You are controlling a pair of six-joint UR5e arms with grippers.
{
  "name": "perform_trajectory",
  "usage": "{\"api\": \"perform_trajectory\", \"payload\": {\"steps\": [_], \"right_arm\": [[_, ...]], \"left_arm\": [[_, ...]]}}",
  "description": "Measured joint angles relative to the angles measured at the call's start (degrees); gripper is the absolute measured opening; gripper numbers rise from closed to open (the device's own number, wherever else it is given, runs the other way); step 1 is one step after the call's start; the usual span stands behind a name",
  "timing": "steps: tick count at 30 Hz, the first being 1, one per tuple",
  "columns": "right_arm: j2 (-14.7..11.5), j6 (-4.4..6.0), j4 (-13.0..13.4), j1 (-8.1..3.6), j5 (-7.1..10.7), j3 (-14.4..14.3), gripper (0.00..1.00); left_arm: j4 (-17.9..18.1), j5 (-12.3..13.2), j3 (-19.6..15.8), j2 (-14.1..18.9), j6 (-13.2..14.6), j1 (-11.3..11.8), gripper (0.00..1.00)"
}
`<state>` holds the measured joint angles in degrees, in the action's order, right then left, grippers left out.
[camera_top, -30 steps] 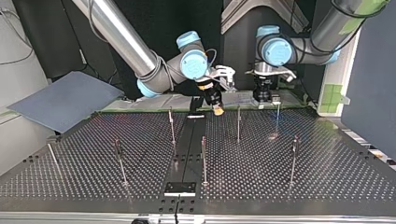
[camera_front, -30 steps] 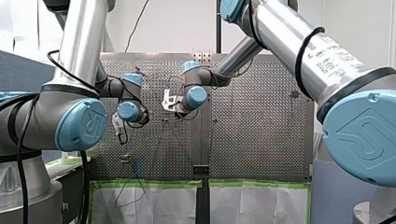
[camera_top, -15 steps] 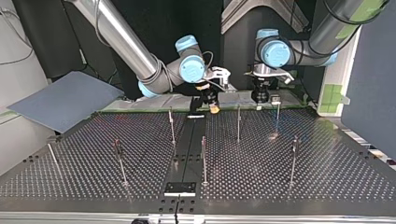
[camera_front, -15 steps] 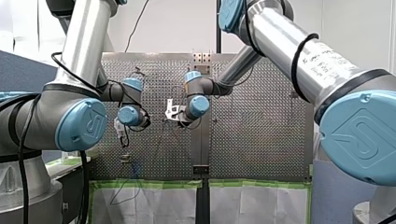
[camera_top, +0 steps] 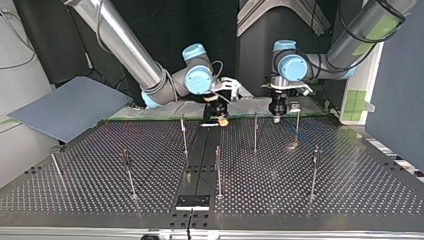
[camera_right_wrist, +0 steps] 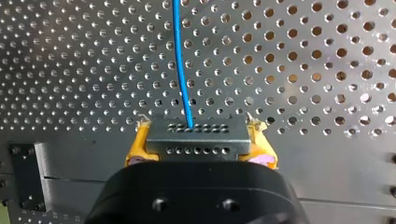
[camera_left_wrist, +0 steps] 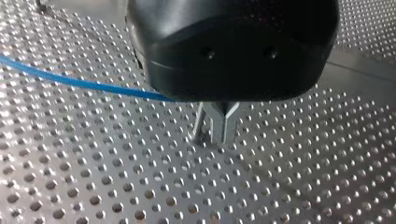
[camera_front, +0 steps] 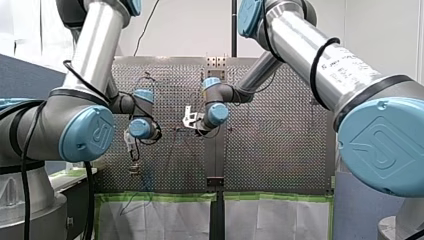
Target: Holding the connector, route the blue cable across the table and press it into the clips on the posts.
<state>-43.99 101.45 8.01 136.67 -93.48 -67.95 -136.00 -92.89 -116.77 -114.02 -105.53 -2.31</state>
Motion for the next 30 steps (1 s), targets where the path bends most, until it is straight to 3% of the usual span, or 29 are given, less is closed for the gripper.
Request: {"api": "perform_trajectory", "payload": {"steps": [20, 30], "right_arm": [[0.00, 0.89, 1.98, -3.22, 1.60, 0.01, 0.00], [-0.01, 0.96, 2.02, -4.36, 1.80, 0.03, 0.00]], "left_arm": [[-2.08, 4.63, 7.08, -2.02, -1.51, 2.41, 0.00], [-2.85, 5.04, 9.25, -2.53, -1.68, 2.90, 0.00]]}}
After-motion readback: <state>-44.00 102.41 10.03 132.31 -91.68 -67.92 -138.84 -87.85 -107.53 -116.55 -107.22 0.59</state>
